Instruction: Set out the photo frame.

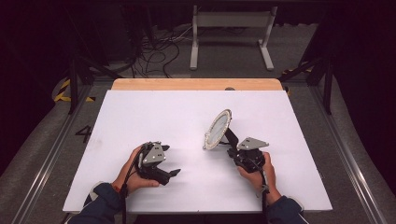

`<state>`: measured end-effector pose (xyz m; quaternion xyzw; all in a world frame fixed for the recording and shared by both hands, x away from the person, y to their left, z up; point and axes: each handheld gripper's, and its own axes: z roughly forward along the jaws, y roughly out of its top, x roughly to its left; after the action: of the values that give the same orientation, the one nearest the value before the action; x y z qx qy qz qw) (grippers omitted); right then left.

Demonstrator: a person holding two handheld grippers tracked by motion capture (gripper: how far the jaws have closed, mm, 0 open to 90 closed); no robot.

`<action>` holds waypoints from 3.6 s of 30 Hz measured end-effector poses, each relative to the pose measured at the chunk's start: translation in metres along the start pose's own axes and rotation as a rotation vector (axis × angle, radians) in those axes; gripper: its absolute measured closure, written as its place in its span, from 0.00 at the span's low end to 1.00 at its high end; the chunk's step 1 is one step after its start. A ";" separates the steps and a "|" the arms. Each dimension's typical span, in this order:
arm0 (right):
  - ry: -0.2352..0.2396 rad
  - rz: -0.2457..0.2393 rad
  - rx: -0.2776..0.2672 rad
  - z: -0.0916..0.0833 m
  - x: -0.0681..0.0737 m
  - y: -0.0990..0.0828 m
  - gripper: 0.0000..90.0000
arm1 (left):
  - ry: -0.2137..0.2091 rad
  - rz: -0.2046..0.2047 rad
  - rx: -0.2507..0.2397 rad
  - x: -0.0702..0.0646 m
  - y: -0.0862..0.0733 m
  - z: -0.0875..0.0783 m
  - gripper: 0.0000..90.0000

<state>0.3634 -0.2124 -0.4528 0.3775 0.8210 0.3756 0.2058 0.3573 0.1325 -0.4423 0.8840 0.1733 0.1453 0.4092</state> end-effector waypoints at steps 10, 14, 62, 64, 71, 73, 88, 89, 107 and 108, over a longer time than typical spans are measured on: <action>0.039 0.018 -0.135 -0.011 0.016 0.011 0.77 | 0.010 0.002 0.015 0.000 -0.001 0.003 0.10; 0.061 0.023 -0.146 -0.006 0.027 0.016 0.68 | 0.010 0.002 0.013 0.000 -0.001 0.003 0.10; -0.038 0.210 -0.194 0.026 0.048 0.045 0.33 | -0.001 0.019 0.054 -0.003 -0.004 0.006 0.11; -0.047 0.224 -0.194 0.027 0.047 0.044 0.41 | -0.004 0.019 0.057 -0.003 -0.005 0.007 0.11; -0.038 0.254 -0.211 0.025 0.044 0.042 0.58 | -0.006 0.021 0.061 -0.003 -0.005 0.008 0.11; -0.049 0.238 -0.204 0.024 0.045 0.042 0.59 | -0.006 0.018 0.062 -0.004 -0.004 0.008 0.11; -0.011 0.222 -0.175 0.016 0.042 0.037 0.69 | -0.002 0.024 0.058 -0.003 -0.004 0.007 0.11; -0.008 0.219 -0.173 0.015 0.042 0.037 0.70 | 0.000 0.027 0.058 -0.003 -0.004 0.007 0.11; 0.123 0.202 -0.147 0.003 0.023 0.032 0.82 | 0.004 0.027 0.056 -0.004 -0.003 0.006 0.11; 0.128 0.201 -0.146 0.002 0.023 0.032 0.83 | 0.001 0.027 0.056 -0.004 -0.003 0.006 0.11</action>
<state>0.3653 -0.1801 -0.4312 0.4172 0.7609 0.4763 0.1413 0.3551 0.1285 -0.4492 0.8973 0.1657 0.1463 0.3820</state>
